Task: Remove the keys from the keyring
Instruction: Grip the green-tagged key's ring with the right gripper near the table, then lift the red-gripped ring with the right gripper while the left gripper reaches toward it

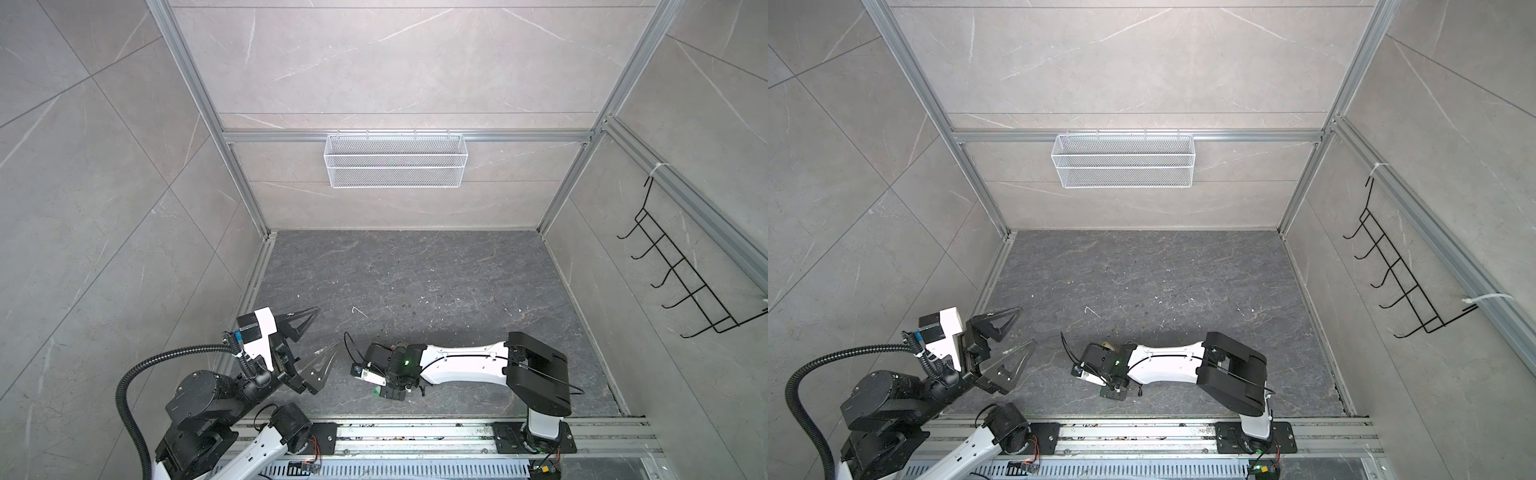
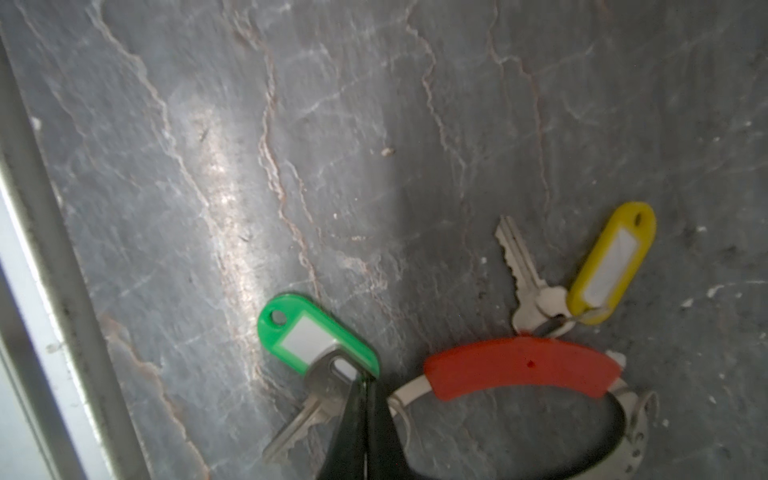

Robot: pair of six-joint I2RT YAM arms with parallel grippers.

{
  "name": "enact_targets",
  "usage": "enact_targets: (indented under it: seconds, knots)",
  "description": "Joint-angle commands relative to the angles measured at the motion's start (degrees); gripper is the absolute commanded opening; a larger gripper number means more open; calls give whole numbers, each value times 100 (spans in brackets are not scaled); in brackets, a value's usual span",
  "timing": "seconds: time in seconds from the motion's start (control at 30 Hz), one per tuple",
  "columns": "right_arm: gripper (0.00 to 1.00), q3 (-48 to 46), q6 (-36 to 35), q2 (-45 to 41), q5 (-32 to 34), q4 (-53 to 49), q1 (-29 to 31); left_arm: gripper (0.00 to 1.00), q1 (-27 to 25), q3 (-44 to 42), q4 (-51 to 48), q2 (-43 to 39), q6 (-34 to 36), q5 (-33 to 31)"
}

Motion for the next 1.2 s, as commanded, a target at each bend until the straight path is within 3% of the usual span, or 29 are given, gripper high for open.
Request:
enact_targets:
  seconds: [0.0,0.2,0.4,0.53,0.7,0.87,1.0,1.17]
  knots:
    - [0,-178,168,-416,99,137,-1,99,20,16,161,108,44,115]
    - [0,-559,648,-1302,-168,428,-167,99,20,-37,246,222,23,151]
    - [0,-895,1239,-2231,-533,756,-360,87,12,-31,240,521,-47,254]
    - [0,-951,1578,-2747,-656,885,-507,85,21,-44,174,852,-152,331]
    - [0,-788,1896,-3239,-470,913,-575,66,16,-157,47,1245,-287,117]
    - [0,-464,2181,-3539,-52,772,-585,62,15,-423,143,1401,-395,-11]
    - [0,-158,2406,-3657,272,621,-594,48,16,-470,99,1611,-397,-10]
    - [0,127,2532,-3753,345,549,-645,40,10,-400,3,1941,-383,215]
